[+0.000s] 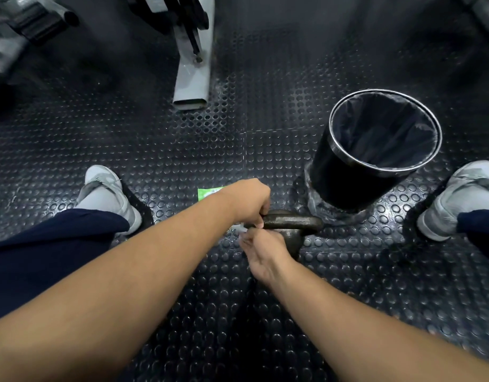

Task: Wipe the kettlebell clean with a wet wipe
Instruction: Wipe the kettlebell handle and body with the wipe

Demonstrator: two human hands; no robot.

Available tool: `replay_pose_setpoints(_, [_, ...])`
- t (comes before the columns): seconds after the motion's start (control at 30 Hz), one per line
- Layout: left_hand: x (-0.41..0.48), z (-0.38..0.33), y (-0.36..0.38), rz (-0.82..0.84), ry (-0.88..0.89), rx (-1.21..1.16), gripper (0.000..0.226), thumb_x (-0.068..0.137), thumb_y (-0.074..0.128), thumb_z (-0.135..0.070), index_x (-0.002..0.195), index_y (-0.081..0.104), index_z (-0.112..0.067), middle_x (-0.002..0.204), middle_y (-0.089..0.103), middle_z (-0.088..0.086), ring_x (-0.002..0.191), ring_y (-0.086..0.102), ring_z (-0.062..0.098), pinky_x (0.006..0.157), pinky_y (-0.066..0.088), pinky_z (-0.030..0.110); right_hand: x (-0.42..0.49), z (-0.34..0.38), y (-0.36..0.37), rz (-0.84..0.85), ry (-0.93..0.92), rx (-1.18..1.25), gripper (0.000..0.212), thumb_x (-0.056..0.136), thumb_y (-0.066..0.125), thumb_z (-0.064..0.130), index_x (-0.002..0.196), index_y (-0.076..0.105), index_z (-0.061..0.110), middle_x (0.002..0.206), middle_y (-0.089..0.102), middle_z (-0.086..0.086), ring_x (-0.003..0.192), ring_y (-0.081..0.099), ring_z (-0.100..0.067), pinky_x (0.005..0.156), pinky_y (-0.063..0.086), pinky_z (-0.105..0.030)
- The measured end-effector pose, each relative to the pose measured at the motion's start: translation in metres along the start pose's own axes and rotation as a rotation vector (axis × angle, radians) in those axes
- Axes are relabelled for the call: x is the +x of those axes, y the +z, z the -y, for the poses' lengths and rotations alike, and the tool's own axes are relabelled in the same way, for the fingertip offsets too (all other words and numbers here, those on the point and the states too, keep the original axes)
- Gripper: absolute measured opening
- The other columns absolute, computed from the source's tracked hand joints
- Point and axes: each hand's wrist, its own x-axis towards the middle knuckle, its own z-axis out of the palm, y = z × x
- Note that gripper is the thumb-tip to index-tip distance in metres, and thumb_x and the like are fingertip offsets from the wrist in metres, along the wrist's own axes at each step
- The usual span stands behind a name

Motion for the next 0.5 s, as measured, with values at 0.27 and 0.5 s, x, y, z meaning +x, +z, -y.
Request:
replay_pose_setpoints(0.27, [-0.001,-0.001,0.000,0.000,0.008,0.024,0.034,0.080,0.087,-0.033,0.110,0.079,-0.019,0.102,0.077,-0.002,0.096,0.070,0.021,0.080,0.056,0.035,0.019,0.000,0.000,-0.150,-0.004,-0.021,0.022,0.088,0.051,-0.016,0.095,0.057,0.004,0.104,0.065,-0.016,0.105,0.067,-0.028,0.100,0.054,-0.044])
replay_pose_setpoints(0.5, [0.001,0.001,0.002,-0.002,-0.006,0.008,0.036,0.078,0.088,-0.033,0.110,0.079,-0.020,0.101,0.077,-0.001,0.095,0.070,0.021,0.079,0.056,0.034,0.006,0.003,-0.002,0.002,0.033,0.033,0.029,0.086,0.049,-0.023,0.108,0.061,-0.008,0.120,0.064,-0.022,0.115,0.063,-0.031,0.106,0.050,-0.046])
